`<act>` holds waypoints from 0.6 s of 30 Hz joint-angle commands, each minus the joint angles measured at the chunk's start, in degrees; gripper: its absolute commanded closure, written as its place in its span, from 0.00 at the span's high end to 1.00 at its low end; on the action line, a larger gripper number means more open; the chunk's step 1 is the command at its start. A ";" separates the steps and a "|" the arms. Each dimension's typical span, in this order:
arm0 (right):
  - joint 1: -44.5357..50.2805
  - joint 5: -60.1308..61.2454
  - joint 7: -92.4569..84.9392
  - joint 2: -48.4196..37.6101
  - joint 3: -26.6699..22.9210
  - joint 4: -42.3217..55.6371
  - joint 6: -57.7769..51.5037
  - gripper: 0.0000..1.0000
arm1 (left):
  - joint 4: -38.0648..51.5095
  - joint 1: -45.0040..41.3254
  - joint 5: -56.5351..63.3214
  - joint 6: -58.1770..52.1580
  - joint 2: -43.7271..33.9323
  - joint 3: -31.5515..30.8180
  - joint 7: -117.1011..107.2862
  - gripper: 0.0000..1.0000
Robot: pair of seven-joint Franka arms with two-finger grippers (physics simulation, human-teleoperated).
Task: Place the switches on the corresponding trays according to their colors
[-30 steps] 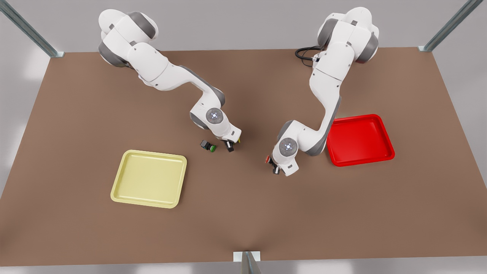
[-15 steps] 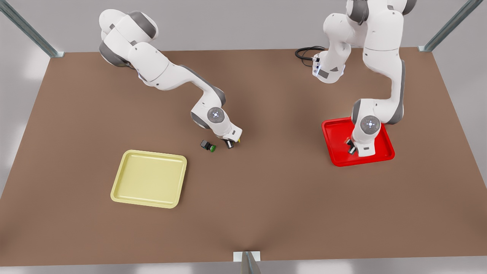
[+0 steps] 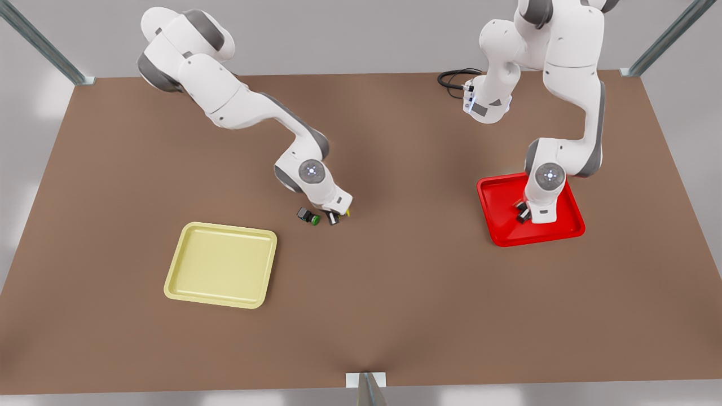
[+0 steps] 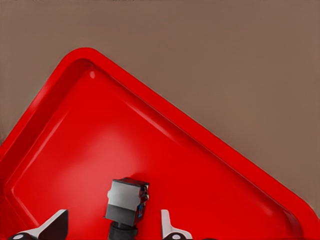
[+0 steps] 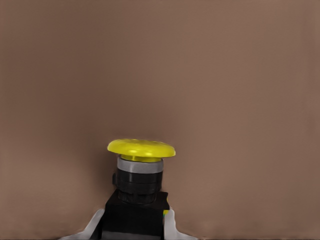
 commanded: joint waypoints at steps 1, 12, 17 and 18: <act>-0.21 -0.08 0.03 -0.51 -0.01 0.01 -0.51 0.50 | 0.69 -0.08 -0.01 -0.09 -0.21 -0.19 0.00 1.00; -15.68 0.27 -10.43 -13.96 -3.61 -10.18 -4.02 0.50 | 34.26 -0.26 -12.22 -24.69 7.08 -8.98 33.82 1.00; -18.49 0.27 -19.13 -13.17 -9.67 -10.45 -3.06 0.50 | 50.53 5.88 -16.09 -36.12 7.70 -15.13 56.77 1.00; -19.02 0.27 -21.06 -11.24 -11.17 -10.45 0.19 0.50 | 52.29 11.33 -15.92 -38.58 6.29 -19.87 58.62 1.00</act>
